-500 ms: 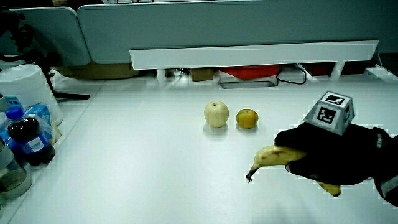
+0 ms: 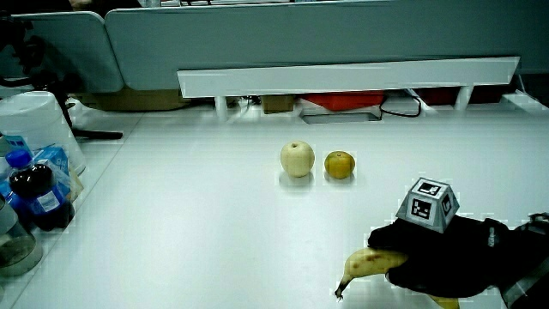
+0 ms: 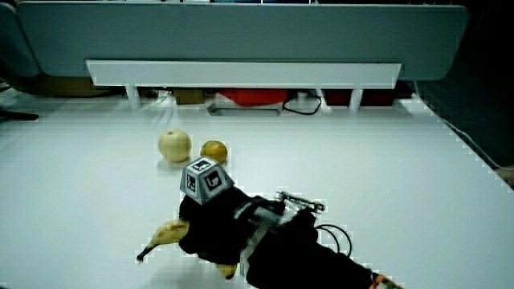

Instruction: Place banana

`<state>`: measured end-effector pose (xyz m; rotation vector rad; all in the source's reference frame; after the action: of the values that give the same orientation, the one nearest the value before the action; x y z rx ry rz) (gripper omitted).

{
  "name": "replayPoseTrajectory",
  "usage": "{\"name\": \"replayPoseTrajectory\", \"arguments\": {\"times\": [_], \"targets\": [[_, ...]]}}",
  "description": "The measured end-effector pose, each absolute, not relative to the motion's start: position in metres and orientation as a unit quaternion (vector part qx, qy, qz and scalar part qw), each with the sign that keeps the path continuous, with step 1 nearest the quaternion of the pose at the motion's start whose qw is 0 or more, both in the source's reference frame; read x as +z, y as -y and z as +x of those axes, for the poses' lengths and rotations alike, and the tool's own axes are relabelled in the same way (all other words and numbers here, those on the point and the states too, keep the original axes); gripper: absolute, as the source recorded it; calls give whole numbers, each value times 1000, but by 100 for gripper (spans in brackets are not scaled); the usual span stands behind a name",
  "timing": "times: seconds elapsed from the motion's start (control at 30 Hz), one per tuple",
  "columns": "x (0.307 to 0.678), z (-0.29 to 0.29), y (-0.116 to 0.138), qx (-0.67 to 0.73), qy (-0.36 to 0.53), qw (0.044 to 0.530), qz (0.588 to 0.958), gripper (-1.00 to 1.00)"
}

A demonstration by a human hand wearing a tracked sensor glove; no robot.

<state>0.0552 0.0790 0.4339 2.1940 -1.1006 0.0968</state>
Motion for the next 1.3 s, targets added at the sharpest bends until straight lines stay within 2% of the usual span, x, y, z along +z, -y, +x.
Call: {"name": "replayPoseTrajectory", "arguments": {"times": [0.23,0.63,1.0,1.3], "targets": [[448,53,-87,30,421,349,837,0],[449,47,-91,-21,419,329,846,0],[454,46,-95,-36,419,324,848,-44],[457,57,-88,11,400,353,846,-80]]}}
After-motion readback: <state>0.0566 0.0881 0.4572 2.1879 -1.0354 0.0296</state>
